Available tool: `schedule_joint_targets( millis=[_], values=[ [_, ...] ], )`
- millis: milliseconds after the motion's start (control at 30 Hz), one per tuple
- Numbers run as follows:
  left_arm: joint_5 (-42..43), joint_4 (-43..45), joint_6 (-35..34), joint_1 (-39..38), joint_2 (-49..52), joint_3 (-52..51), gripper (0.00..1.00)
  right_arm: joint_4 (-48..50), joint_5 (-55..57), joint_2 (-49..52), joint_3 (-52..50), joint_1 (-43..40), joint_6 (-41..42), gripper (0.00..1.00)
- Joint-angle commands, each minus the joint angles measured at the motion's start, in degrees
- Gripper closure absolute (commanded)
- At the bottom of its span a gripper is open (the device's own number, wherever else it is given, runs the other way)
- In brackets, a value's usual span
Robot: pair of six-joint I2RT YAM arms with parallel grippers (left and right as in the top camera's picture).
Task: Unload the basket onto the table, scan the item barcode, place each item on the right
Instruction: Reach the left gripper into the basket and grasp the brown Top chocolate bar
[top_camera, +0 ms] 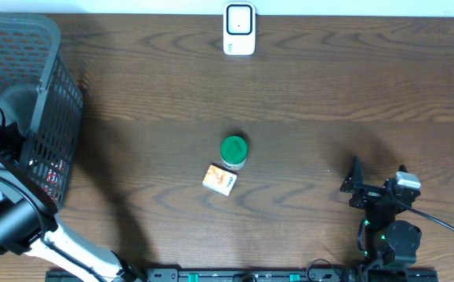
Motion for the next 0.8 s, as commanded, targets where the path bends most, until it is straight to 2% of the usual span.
schedule_joint_targets(
  millis=[0,167,333,533,767],
  values=[
    [-4.24,-0.31,-3.30,-0.09,0.63,-0.17,0.06,-0.07,-0.09,-0.42,-0.22,-0.04,-0.46,0.01],
    [-4.70,-0.31,-4.37,-0.09,0.63,-0.17,0.06,-0.07,-0.09,-0.42,-0.22,-0.04,-0.46,0.01],
    [-12.09,-0.04,-12.31,-0.07,0.63,-0.17,0.05,-0.07,-0.09,-0.42,-0.22,-0.04,-0.46,0.01],
    [-13.38,0.35,-20.02,-0.09,0.63,-0.17,0.05,-0.07,-0.09,-0.42,-0.22,-0.04,-0.46,0.01],
    [-12.50,0.37,-18.40,-0.09,0.33,-0.15,0.05,-0.07,-0.09,-0.42,-0.22,-0.04,-0.46,0.01]
  ],
)
